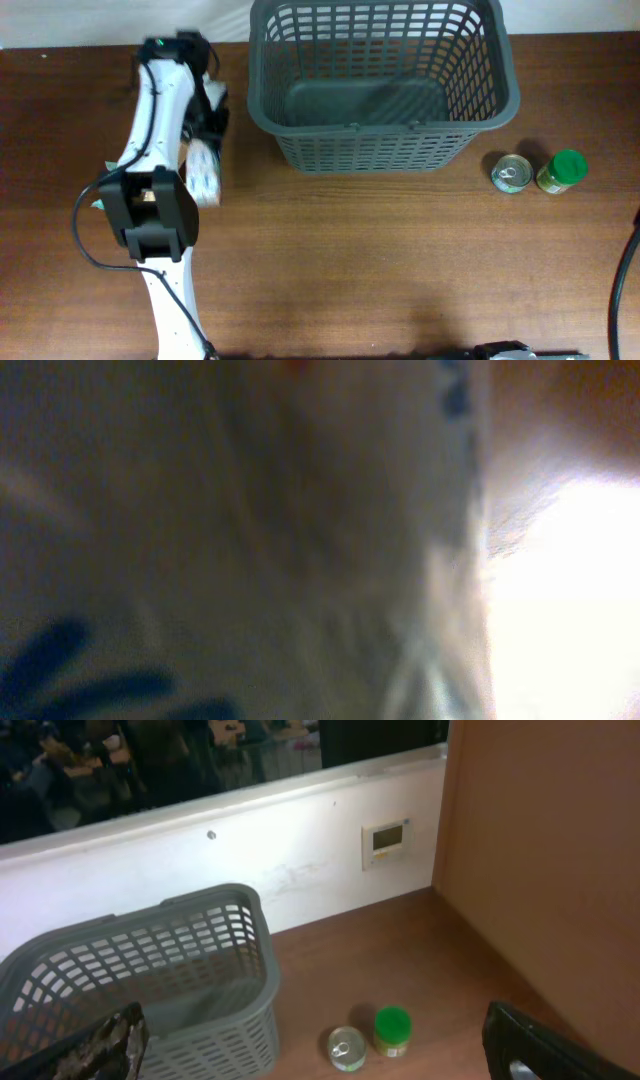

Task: Pack container
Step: 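Lift the white box stack and lower it into the basket, then move the left gripper to the tan pouch and grasp it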

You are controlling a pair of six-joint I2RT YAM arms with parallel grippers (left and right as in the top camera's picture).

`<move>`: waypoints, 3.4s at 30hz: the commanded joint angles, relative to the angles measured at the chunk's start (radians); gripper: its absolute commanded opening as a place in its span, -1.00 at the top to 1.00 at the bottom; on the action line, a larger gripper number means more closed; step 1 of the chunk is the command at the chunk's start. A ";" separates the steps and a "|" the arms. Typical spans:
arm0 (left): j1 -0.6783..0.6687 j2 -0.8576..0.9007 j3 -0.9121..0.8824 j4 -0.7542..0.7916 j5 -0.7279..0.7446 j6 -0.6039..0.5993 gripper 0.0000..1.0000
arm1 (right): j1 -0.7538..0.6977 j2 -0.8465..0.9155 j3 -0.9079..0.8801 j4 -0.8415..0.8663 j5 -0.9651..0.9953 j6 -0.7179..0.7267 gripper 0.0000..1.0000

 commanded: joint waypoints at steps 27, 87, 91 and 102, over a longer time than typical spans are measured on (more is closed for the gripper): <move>-0.579 -0.093 0.603 0.364 -0.017 1.062 0.97 | 0.002 -0.001 0.000 -0.006 0.019 0.012 -0.98; 0.205 -0.302 -0.060 0.068 0.002 -0.069 -0.98 | 0.002 -0.001 0.000 -0.006 0.019 0.012 -0.98; 0.234 -0.218 -0.297 0.229 0.097 -0.070 -0.98 | 0.002 -0.001 0.000 -0.006 0.019 0.012 -0.98; 0.240 -0.043 -0.458 0.377 0.037 -0.070 -0.98 | 0.002 -0.001 0.000 -0.006 0.019 0.012 -0.98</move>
